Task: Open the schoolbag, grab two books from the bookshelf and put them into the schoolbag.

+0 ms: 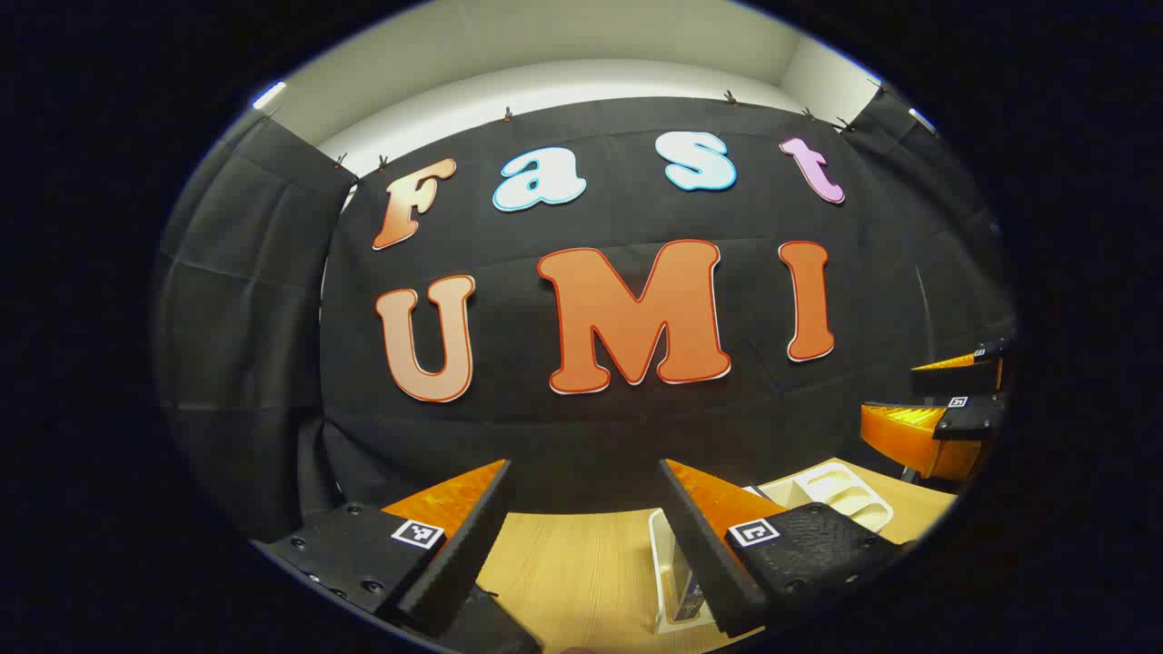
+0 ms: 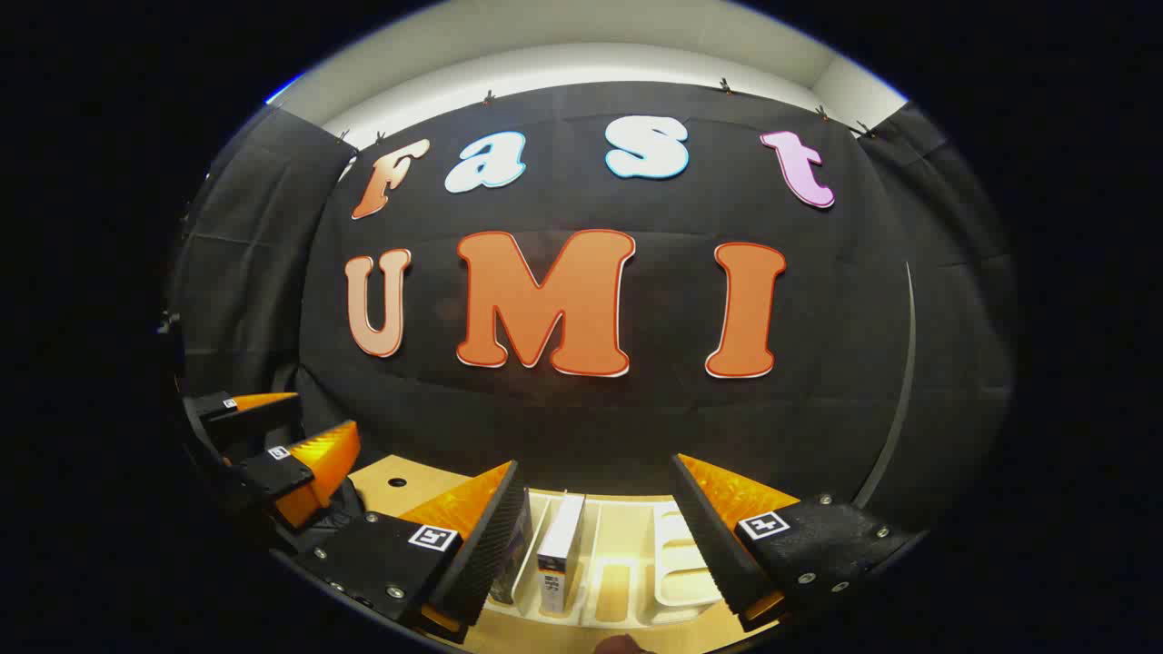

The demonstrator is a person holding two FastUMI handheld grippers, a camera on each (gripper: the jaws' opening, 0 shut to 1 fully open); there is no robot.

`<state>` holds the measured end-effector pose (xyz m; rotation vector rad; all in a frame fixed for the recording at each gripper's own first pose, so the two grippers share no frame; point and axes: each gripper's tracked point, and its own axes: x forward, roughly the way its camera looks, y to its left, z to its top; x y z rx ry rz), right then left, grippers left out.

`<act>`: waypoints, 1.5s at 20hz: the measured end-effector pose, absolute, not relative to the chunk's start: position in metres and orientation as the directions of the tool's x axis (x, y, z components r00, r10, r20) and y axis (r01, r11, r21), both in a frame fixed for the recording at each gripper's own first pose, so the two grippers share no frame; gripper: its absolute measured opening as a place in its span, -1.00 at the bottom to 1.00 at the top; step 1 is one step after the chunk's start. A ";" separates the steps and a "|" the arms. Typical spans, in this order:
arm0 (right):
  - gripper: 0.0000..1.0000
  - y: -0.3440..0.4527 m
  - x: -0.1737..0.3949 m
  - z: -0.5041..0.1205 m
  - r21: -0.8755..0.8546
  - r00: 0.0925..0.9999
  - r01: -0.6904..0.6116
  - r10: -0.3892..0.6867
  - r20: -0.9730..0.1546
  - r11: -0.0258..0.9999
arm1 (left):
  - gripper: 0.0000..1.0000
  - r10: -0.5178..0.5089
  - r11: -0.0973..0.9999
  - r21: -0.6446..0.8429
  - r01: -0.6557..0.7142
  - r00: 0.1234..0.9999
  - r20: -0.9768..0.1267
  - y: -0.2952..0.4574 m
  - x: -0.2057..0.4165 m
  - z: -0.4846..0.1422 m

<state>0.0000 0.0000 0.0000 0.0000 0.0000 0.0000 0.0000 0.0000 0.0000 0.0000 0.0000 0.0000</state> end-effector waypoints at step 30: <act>0.92 0.029 -0.006 -0.022 -0.036 0.998 0.030 -0.032 -0.057 0.999 | 0.95 0.030 1.000 -0.001 -0.030 1.000 0.001 0.045 -0.005 -0.015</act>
